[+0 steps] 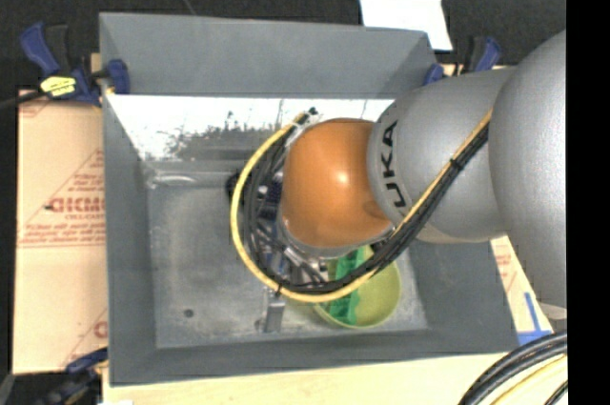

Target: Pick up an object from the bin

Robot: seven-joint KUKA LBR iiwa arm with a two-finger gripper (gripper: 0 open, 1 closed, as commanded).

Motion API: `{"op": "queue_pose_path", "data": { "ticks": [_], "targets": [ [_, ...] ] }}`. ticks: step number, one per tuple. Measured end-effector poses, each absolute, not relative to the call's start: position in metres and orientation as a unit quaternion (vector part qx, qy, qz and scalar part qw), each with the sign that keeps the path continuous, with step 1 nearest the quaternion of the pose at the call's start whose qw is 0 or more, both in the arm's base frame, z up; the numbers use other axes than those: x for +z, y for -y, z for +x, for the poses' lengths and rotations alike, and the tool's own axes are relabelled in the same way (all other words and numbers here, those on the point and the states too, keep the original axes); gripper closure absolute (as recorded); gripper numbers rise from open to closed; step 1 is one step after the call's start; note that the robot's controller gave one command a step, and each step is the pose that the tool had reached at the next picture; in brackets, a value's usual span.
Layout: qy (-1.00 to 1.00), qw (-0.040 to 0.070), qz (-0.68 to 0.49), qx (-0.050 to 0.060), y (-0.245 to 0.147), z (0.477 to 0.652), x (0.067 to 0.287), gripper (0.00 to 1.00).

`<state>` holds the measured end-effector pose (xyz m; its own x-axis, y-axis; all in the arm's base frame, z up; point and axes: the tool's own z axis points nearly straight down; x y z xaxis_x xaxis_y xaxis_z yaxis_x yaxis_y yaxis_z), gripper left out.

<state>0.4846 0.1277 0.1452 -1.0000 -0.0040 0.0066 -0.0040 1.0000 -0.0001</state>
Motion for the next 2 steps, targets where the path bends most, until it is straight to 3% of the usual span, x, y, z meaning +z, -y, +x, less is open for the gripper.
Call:
{"op": "queue_pose_path", "data": {
  "ticks": [1, 2],
  "targets": [
    [1.0, -0.001, -0.001, -0.001, -0.127, 0.487, 0.149, 0.0],
    [0.986, -0.001, 0.164, 0.0, -0.054, 0.55, 0.07, 0.0]
  ]
}}
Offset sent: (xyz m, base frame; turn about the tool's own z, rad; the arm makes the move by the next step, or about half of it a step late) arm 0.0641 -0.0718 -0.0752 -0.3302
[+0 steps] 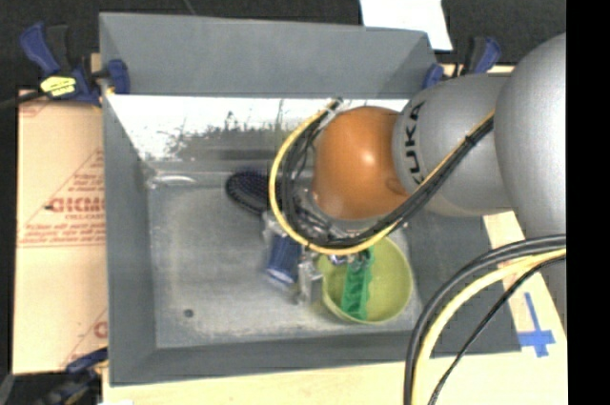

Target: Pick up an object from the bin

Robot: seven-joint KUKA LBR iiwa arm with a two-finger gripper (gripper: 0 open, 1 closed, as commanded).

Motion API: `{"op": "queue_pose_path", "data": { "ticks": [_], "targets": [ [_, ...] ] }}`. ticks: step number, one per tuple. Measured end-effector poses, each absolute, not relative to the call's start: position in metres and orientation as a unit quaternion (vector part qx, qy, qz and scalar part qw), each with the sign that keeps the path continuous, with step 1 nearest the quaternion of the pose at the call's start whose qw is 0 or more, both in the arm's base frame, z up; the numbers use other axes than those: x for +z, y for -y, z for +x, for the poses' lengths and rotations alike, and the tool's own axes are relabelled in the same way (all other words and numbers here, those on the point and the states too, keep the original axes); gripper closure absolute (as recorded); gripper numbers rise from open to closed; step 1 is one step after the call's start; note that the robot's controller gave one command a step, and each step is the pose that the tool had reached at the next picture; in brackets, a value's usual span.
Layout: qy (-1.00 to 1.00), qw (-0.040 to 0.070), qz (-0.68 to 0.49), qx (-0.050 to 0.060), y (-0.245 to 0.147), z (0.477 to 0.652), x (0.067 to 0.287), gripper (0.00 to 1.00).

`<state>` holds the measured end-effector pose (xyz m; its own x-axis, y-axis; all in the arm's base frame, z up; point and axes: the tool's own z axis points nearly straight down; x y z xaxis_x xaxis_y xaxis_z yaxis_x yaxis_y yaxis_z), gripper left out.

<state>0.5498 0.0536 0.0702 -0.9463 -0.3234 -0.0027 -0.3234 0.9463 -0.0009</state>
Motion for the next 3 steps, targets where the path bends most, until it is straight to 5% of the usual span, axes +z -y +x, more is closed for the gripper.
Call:
{"op": "queue_pose_path", "data": {
  "ticks": [1, 2, 3],
  "targets": [
    [-0.969, 0.004, -0.245, 0.001, -0.066, 0.559, 0.138, 0.0],
    [-0.964, 0.005, -0.266, 0.0, -0.043, 0.584, 0.101, 0.0],
    [-0.883, 0.007, -0.469, -0.001, -0.024, 0.576, 0.071, 0.0]
  ]
}}
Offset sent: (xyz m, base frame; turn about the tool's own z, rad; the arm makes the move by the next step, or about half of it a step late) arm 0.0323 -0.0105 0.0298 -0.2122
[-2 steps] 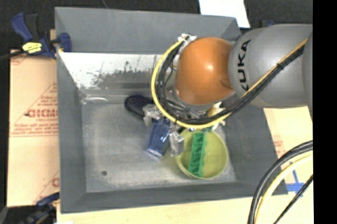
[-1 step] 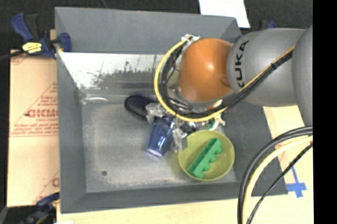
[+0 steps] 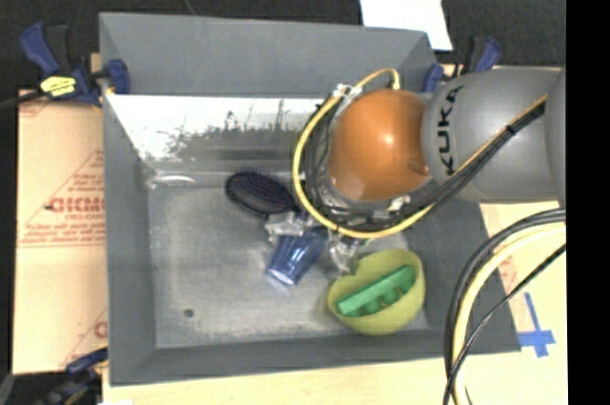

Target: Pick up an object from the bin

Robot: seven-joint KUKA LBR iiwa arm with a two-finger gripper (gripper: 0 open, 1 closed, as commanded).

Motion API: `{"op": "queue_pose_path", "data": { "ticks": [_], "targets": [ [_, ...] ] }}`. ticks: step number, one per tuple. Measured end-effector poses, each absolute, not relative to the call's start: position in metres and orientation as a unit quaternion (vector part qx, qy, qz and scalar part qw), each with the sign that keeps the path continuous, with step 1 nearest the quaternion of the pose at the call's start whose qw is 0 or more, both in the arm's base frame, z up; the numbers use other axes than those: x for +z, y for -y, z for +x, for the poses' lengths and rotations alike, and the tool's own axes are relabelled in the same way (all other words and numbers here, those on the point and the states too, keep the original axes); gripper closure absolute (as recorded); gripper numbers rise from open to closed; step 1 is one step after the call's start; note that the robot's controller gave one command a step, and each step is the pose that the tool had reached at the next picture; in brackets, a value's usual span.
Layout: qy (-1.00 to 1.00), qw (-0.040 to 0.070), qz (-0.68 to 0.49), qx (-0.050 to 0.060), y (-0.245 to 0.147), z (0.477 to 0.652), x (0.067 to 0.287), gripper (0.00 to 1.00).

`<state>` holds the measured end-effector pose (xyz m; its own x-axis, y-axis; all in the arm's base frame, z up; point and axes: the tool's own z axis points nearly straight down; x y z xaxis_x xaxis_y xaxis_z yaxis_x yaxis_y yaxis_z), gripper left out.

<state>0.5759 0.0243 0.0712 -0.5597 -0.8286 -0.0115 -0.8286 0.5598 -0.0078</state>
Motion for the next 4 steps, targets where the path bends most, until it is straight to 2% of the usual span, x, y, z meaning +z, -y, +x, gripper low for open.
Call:
{"op": "queue_pose_path", "data": {
  "ticks": [1, 2, 3, 4],
  "targets": [
    [-0.878, 0.007, -0.478, -0.002, -0.029, 0.581, 0.071, 1.0],
    [-0.878, 0.007, -0.478, -0.001, -0.029, 0.581, 0.072, 1.0],
    [-0.879, 0.004, -0.477, 0.0, -0.029, 0.578, 0.102, 1.0],
    [-0.88, 0.007, -0.475, -0.001, -0.029, 0.58, 0.123, 1.0]
  ]
}}
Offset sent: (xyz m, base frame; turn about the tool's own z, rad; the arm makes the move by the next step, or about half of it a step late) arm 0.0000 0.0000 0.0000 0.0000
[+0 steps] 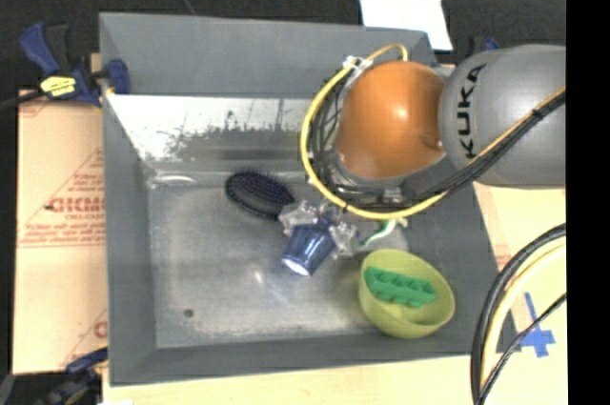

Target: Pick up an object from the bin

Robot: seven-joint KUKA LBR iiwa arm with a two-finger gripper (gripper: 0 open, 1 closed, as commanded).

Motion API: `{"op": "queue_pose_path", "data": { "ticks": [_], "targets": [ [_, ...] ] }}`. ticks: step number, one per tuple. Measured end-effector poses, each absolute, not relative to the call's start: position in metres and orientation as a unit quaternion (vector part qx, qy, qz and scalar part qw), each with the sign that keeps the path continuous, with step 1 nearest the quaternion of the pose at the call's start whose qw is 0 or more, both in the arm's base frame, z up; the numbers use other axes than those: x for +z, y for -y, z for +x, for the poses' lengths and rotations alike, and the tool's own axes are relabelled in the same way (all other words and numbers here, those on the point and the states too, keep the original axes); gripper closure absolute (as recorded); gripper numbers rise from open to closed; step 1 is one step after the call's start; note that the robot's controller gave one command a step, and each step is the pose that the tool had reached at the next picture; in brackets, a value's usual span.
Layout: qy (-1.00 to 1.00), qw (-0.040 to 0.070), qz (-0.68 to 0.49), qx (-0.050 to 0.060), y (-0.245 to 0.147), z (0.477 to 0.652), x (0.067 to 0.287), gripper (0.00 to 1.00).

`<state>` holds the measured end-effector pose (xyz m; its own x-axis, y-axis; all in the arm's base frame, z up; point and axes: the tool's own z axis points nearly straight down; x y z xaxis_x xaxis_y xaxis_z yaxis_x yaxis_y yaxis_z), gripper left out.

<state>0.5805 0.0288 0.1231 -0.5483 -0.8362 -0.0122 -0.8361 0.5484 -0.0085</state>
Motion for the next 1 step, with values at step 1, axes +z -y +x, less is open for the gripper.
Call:
{"op": "queue_pose_path", "data": {
  "ticks": [1],
  "targets": [
    [-0.881, 0.005, -0.474, 0.0, -0.0286, 0.5792, 0.1322, 1.0]
  ]
}}
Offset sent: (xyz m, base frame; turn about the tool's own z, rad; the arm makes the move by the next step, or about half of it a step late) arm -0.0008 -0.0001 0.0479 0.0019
